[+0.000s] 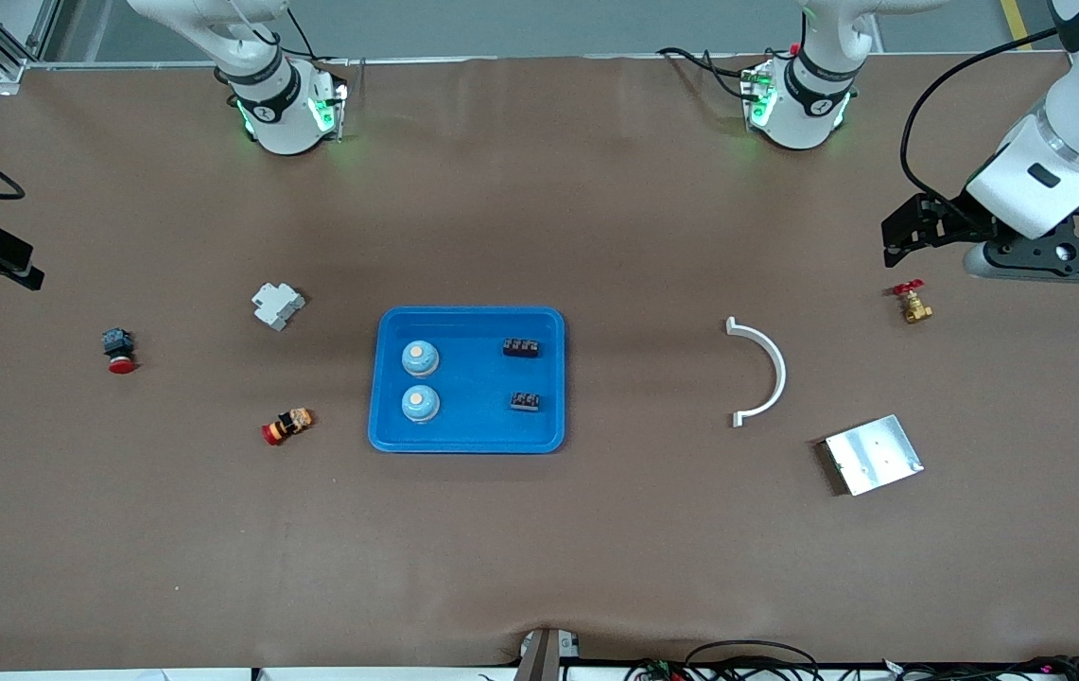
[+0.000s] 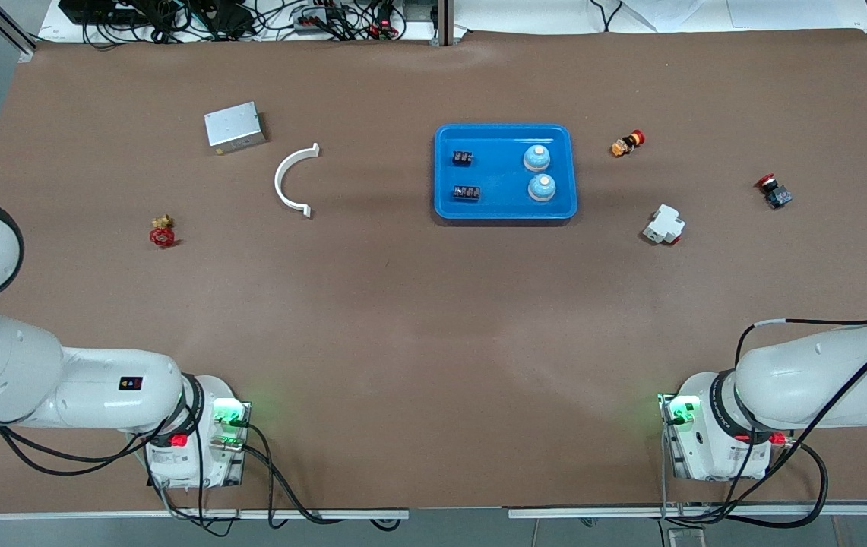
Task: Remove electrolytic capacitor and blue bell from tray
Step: 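Reach the right gripper toward a bell while the left gripper reaches a capacitor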
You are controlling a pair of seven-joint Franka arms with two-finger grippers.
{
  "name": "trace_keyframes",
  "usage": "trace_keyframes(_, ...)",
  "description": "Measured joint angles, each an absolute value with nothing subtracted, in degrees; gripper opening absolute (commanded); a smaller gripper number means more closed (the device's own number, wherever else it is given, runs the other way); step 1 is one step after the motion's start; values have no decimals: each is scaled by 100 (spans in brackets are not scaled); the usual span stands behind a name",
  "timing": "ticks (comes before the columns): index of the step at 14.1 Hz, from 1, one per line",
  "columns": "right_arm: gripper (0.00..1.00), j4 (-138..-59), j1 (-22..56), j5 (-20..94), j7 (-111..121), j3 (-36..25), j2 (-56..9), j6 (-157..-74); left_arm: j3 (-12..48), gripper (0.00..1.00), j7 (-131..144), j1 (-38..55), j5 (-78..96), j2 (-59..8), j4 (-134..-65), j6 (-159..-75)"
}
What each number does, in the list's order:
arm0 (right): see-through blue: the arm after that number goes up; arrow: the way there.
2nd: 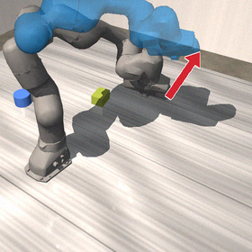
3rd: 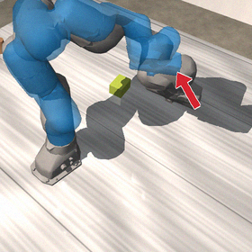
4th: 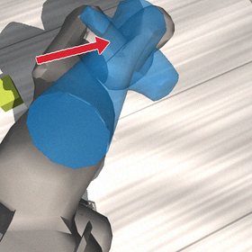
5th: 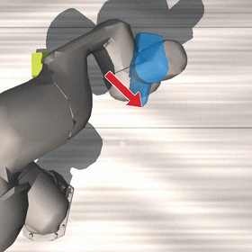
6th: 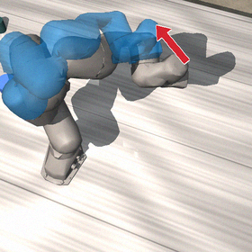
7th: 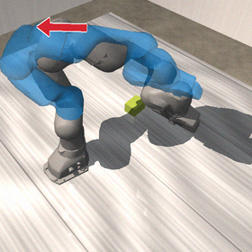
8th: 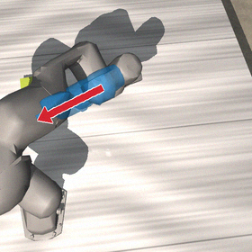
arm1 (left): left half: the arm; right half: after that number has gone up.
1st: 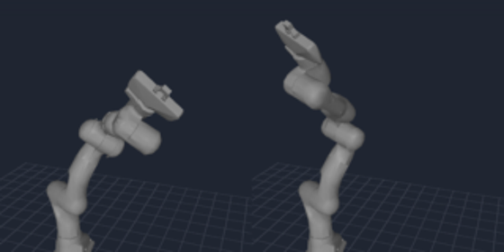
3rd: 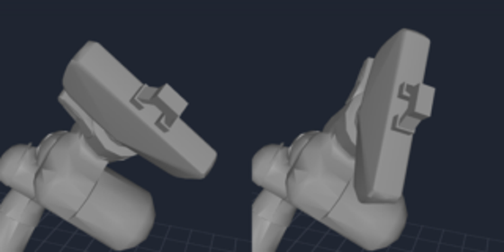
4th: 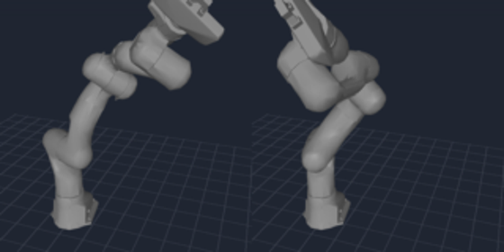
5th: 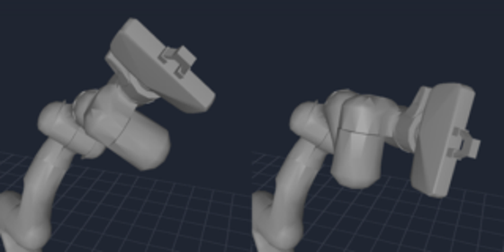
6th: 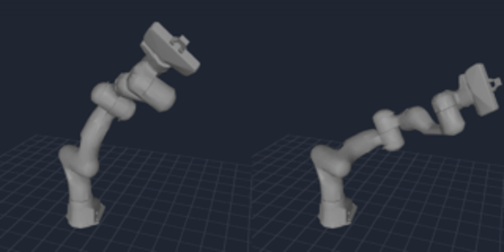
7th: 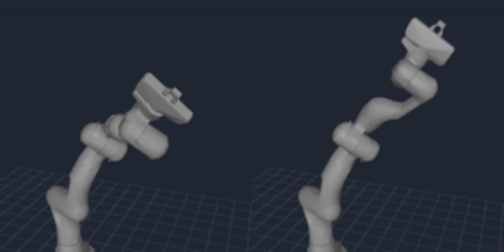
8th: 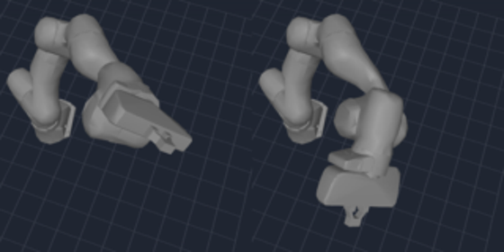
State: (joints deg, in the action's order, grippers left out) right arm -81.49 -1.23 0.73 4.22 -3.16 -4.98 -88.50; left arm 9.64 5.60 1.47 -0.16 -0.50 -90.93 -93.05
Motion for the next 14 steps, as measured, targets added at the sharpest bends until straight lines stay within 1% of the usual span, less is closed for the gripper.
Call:
trace_keyframes(7,100,-8151,-143,72,422,-319,-500,-8845,1026,100,599,150,-17,-53,-9094,-9308)
trace_keyframes(11,100,-8172,-124,78,425,-279,-597,-8796,1064,100,1863,151,-17,-56,-9125,-9304)
trace_keyframes(14,100,-8207,90,95,424,-236,-683,-8744,1145,100,2678,154,-16,-61,-9136,-9184)
